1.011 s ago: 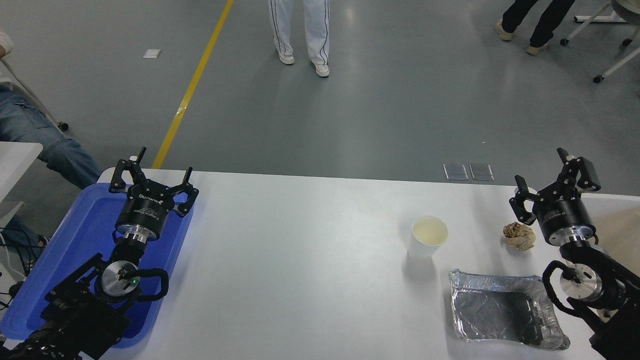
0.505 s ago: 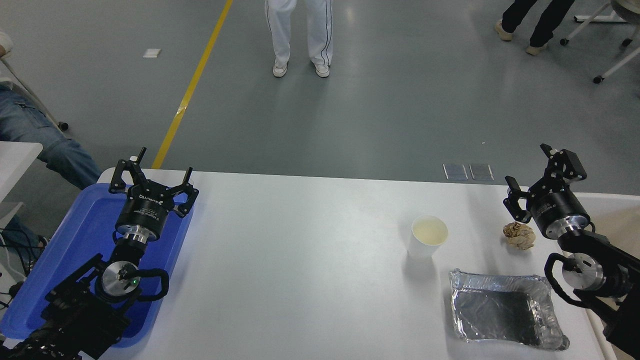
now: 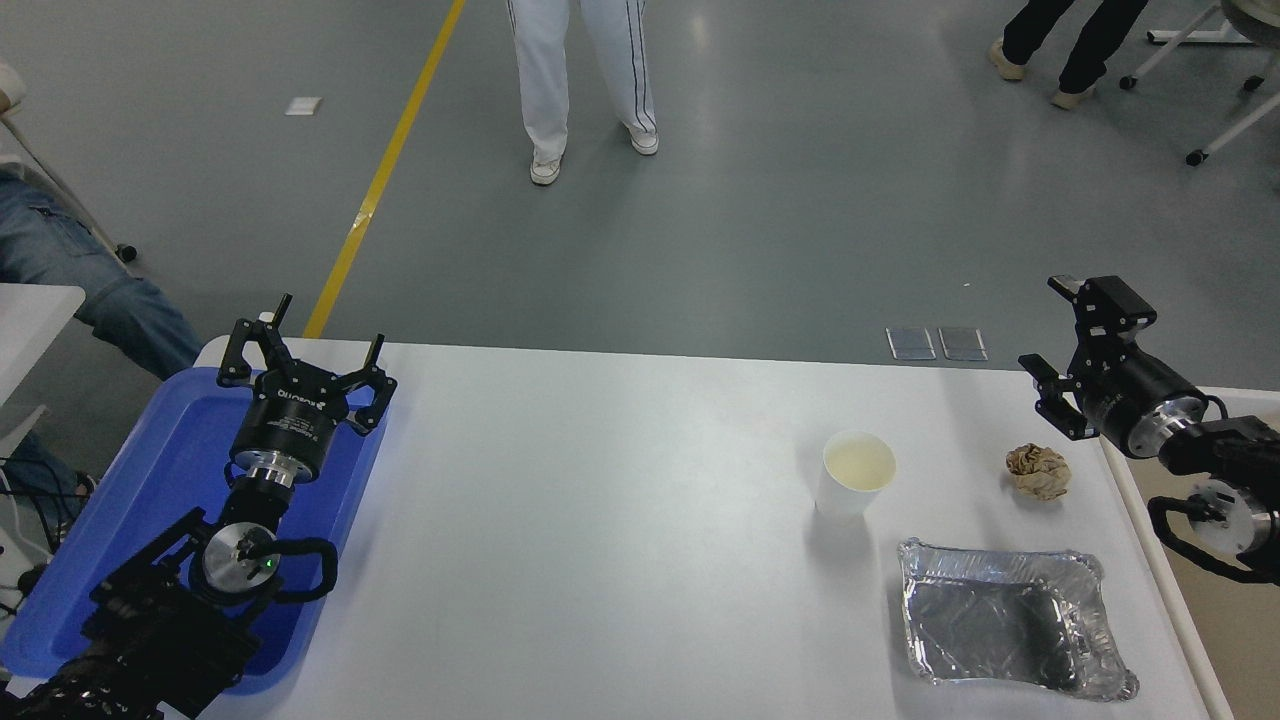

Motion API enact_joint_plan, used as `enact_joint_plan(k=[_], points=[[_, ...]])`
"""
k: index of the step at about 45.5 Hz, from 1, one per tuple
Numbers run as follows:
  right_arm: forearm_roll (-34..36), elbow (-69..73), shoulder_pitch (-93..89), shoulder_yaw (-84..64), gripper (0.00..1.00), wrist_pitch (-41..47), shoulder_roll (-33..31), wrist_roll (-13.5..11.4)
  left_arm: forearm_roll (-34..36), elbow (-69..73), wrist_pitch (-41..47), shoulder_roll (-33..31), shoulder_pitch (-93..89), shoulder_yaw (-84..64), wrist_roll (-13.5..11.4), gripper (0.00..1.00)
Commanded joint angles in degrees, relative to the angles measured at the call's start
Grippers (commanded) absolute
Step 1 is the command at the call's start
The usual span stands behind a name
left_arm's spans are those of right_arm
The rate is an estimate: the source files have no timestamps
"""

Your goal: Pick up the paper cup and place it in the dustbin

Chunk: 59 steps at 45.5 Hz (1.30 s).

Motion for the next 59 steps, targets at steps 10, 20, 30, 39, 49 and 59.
enact_joint_plan(k=[10,20,30,39,49,59], points=[[-0.4,6.1,21.3,-29.7,1.0,0.9,-1.2,-1.4,0.0,0.0,0.0,0.0,0.0,0.0,0.0,1.0],[0.1,6.7,31.6,-40.5,1.0,7.3,0.3,-15.5,0.0,0.0,0.0,0.0,0.0,0.0,0.0,1.0],[-1.0,6.7,38.9,-47.0,1.0,18.9,0.2,-20.2,0.0,0.0,0.0,0.0,0.0,0.0,0.0,1.0],[-1.2,6.6,45.4,-51.6,1.0,30.2,0.3,-20.2,0.0,0.0,0.0,0.0,0.0,0.0,0.0,1.0],[-1.8,6.7,54.8,-59.2,1.0,38.4,3.5,-20.2,0.0,0.0,0.0,0.0,0.0,0.0,0.0,1.0],[-13.2,6.6,62.4,-60.8,1.0,40.2,11.3,-20.1,0.0,0.0,0.0,0.0,0.0,0.0,0.0,1.0]])
